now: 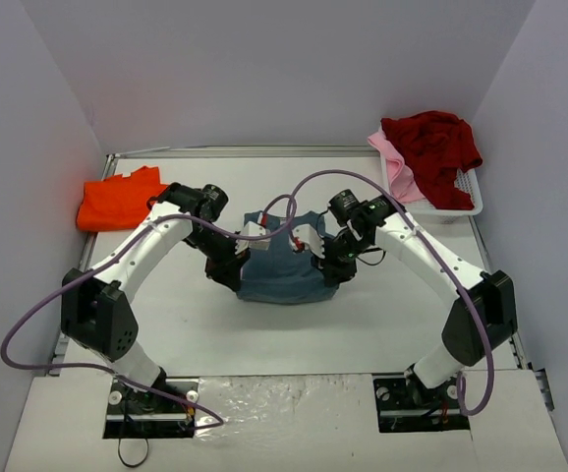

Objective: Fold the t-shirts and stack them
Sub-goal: Fold the long partially folded tshirt into a neat square

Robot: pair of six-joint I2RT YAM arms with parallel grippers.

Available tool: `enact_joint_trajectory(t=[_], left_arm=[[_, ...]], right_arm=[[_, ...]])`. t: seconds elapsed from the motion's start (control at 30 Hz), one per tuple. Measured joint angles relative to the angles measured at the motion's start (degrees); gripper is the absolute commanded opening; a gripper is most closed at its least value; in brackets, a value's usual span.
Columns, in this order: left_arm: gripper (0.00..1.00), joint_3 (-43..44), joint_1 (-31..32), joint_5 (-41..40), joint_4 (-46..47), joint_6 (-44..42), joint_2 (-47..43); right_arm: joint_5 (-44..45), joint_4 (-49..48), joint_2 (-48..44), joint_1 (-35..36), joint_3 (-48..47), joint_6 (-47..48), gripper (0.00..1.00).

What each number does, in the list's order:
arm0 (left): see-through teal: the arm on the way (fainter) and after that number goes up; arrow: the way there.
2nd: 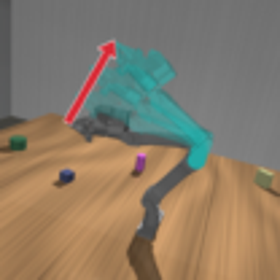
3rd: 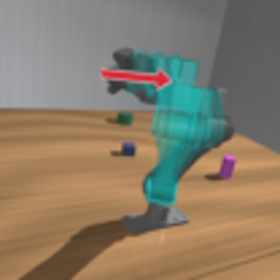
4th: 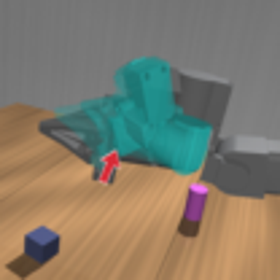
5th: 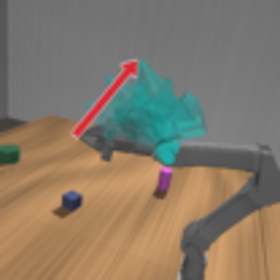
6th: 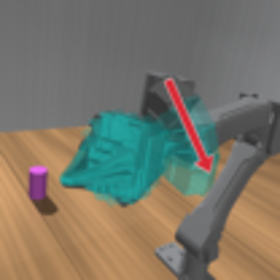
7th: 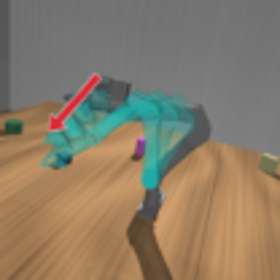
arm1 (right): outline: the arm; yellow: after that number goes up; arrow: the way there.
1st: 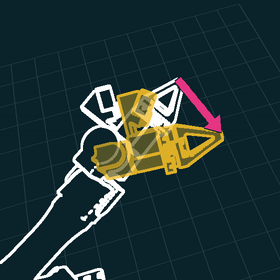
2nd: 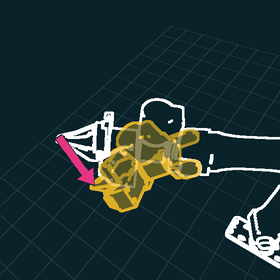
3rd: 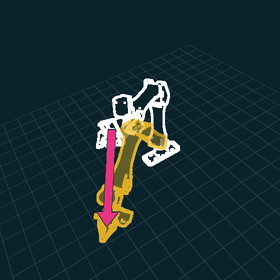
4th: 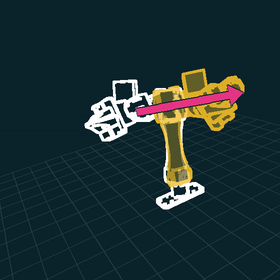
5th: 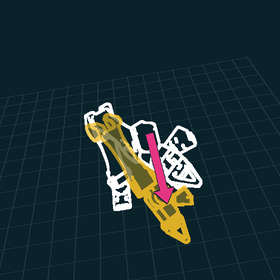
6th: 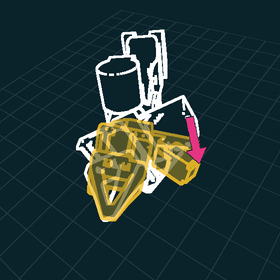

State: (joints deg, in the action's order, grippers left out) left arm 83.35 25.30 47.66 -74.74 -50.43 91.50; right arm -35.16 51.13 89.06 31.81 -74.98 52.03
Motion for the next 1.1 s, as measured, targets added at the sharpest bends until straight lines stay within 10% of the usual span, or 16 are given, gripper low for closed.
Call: enact_joint_trajectory(t=[1.1], left_arm=[[0.02, 28.33, -9.84, -0.11, -1.07, -7.1, 22.01]], right_arm=[[-1.75, 0.28, 23.04, -10.93, -29.07, 4.04, 0.0]])
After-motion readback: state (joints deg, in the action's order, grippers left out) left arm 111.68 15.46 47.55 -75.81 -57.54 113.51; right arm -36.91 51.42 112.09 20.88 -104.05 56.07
